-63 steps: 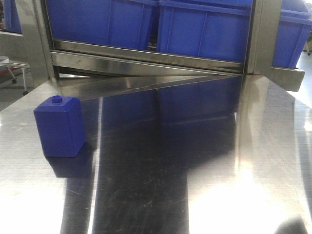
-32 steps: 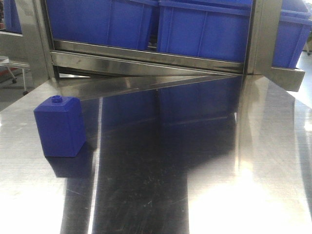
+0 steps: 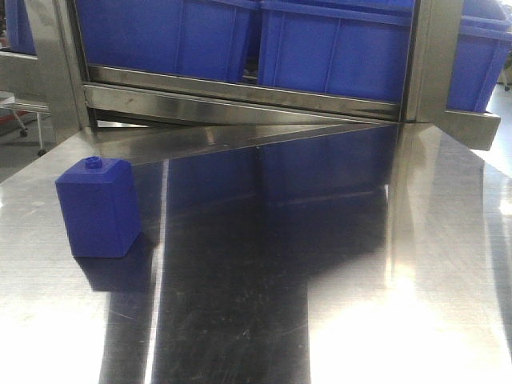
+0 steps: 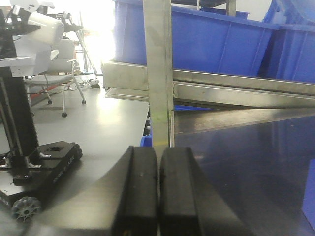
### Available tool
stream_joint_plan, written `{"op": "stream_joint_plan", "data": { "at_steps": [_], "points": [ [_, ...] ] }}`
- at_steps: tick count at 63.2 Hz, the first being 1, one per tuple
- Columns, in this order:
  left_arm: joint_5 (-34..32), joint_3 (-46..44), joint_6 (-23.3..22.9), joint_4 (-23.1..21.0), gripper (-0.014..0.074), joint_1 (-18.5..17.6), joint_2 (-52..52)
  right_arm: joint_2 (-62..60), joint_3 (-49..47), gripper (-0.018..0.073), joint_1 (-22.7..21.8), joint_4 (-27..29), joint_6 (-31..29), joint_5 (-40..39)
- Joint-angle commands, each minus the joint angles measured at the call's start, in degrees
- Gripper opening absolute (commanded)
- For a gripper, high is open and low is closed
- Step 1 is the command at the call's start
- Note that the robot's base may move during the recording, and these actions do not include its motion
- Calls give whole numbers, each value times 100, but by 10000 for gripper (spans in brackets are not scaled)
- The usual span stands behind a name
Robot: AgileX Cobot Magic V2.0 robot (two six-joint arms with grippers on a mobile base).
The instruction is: Pick and sort blue part to right shelf
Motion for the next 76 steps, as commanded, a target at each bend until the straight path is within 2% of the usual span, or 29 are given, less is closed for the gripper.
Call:
{"op": "stream_joint_plan", "data": {
  "at_steps": [1, 23, 30, 36, 42, 44, 51, 59, 66, 73, 76],
  "points": [
    [-490, 128, -14, -36, 125, 4, -122, 24, -165, 300, -47, -51, 11, -526],
    [-527, 128, -25, -138, 125, 4, -122, 24, -165, 300, -47, -51, 11, -526],
    [-527, 47, -225, -489, 125, 4, -19, 24, -165, 300, -47, -51, 11, -526],
    [-476, -257, -553, -540, 125, 4, 305, 24, -165, 300, -47, -51, 11, -526],
    [-181, -636, -1293, -623, 125, 4, 772, 24, -165, 300, -47, -51, 11, -526],
    [-69, -783, -1404, -623, 125, 4, 924, 24, -165, 300, -47, -51, 11, -526],
    [706, -1290, -1419, -623, 125, 4, 1604, 24, -165, 300, -47, -51, 11, -526],
    [1081, -1808, -1419, -704, 131, 4, 2329, 24, -165, 300, -47, -51, 11, -526],
    [1106, -2102, -1407, -729, 252, -54, 2858, 24, -165, 300, -47, -51, 11, -526],
    [1290, -2459, -1407, -719, 519, -169, 3410, 24, -165, 300, -47, -51, 11, -526],
    [1335, -2590, -1407, -719, 605, -192, 3661, 24, -165, 300, -47, -51, 11, -526]
  ]
}}
